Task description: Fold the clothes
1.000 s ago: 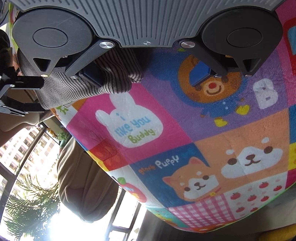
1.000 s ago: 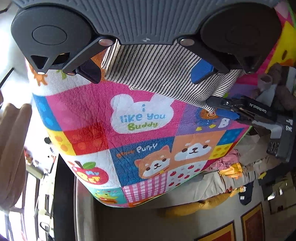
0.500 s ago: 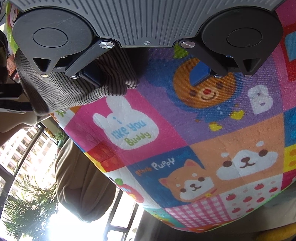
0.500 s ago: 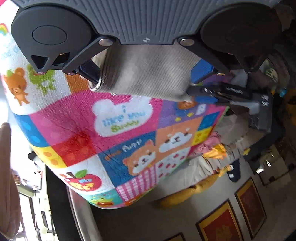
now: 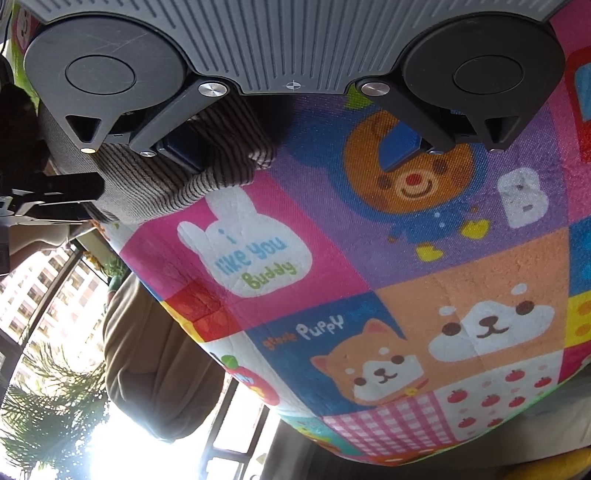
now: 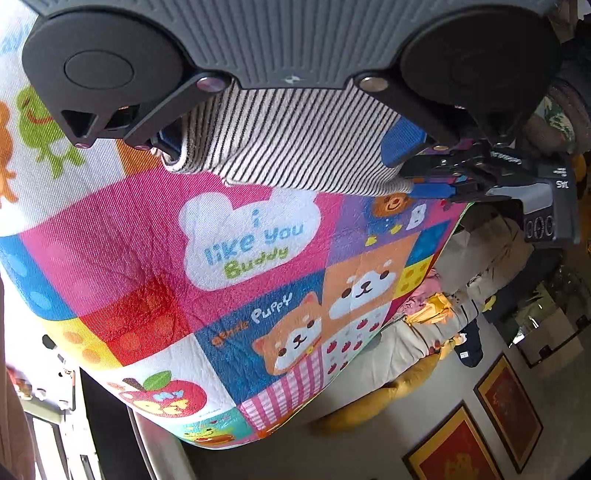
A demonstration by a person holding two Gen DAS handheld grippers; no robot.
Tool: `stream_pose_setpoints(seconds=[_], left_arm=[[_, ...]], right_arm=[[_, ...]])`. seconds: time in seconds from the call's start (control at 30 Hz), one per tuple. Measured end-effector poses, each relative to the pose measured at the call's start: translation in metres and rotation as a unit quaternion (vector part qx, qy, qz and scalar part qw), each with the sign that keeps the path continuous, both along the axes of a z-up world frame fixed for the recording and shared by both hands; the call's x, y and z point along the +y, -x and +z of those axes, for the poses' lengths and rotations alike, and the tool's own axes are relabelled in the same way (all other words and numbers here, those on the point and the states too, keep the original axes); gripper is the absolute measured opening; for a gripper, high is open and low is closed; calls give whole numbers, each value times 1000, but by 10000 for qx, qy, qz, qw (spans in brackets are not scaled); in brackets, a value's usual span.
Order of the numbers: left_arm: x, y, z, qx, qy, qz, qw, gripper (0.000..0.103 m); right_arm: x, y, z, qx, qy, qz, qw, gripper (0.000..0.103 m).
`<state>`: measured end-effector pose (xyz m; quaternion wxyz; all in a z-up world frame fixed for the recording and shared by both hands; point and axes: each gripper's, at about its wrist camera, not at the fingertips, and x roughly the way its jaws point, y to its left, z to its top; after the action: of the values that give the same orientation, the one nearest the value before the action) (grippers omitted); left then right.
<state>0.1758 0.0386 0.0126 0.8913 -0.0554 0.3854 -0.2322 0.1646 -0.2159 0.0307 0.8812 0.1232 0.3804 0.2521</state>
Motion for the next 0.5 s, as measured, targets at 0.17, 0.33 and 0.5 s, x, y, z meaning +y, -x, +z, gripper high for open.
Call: stream_pose_setpoints(seconds=[0.17, 0.33, 0.5], left_arm=[[6, 2, -4, 29, 79, 40, 10000, 103], [7, 2, -5, 52, 219, 159, 9996, 103], [18, 30, 26, 16, 493, 335, 9982, 102]], right_arm=[[-16, 30, 23, -172, 299, 187, 9992, 103], [-14, 49, 36, -729, 1367, -287, 9875, 103], [12, 32, 3, -763, 2174, -456, 9720, 103]])
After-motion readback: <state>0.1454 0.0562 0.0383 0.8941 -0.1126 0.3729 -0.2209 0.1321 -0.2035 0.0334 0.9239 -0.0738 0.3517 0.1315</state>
